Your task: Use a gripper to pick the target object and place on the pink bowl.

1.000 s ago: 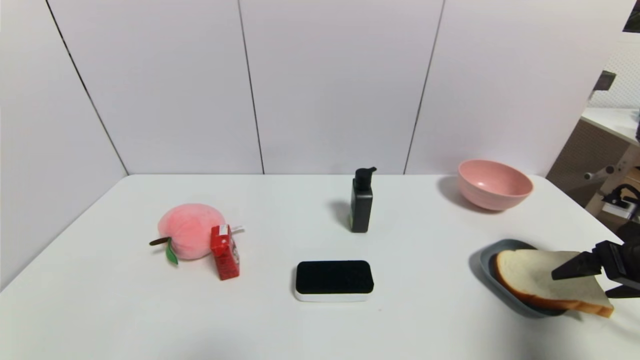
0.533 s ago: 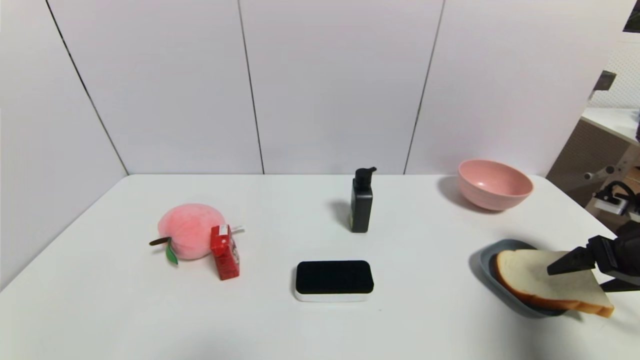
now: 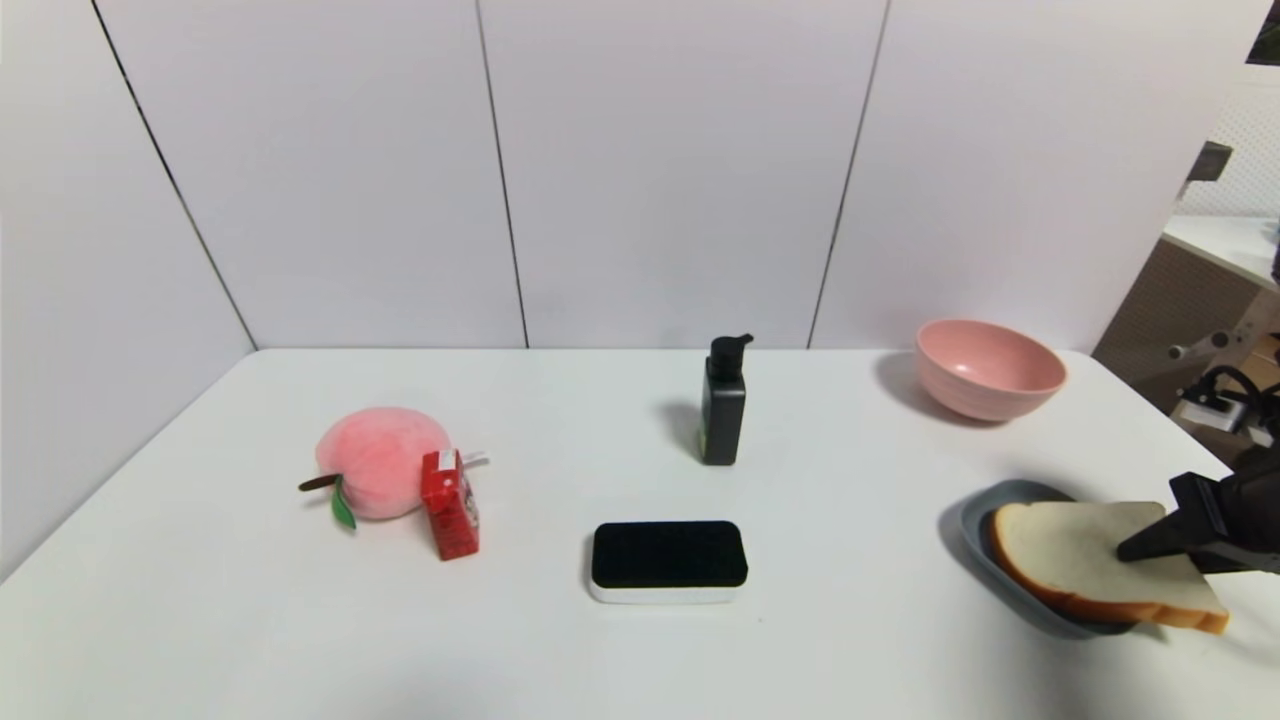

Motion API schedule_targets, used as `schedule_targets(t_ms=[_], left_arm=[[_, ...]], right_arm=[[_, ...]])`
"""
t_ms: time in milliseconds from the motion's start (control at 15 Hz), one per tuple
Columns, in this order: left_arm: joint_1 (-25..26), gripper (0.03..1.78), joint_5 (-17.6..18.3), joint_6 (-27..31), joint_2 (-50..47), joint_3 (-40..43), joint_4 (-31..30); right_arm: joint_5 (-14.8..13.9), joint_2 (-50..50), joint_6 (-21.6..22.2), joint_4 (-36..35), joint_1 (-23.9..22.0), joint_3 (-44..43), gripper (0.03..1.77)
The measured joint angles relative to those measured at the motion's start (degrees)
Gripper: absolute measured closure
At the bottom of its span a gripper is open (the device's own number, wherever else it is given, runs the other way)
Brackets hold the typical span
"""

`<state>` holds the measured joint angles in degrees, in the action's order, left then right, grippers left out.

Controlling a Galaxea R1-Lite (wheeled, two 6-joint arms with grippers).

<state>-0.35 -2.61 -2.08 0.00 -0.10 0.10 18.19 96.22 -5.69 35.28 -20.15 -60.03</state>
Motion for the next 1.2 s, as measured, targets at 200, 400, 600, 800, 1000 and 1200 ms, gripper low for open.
schedule_targets(t_ms=[200, 400, 600, 800, 1000, 1200], left_arm=[[0.00, 0.12, 0.00, 0.00, 0.00, 0.00, 0.00], [0.00, 0.12, 0.00, 0.02, 0.00, 0.00, 0.00], [0.00, 0.12, 0.02, 0.00, 0.00, 0.00, 0.00], [0.02, 0.12, 0.00, 0.00, 0.00, 0.00, 0.00], [0.00, 0.12, 0.00, 0.00, 0.00, 0.00, 0.00], [0.02, 0.12, 0.00, 0.02, 0.00, 0.00, 0.00]], right_arm=[[-0.09, -1.29, -0.65, 0.09, 0.09, -0.30, 1.33], [-0.44, -3.04, -0.37, 0.20, 0.06, -2.60, 1.45], [-0.37, -4.66, -0.12, 2.91, 0.01, -6.60, 1.52], [-0.15, -5.75, -0.09, 10.41, 0.06, -12.15, 1.55], [2.15, -6.17, 0.07, 18.14, 0.34, -17.98, 1.56], [4.18, -6.34, 0.43, 18.66, 0.43, -21.07, 1.56]])
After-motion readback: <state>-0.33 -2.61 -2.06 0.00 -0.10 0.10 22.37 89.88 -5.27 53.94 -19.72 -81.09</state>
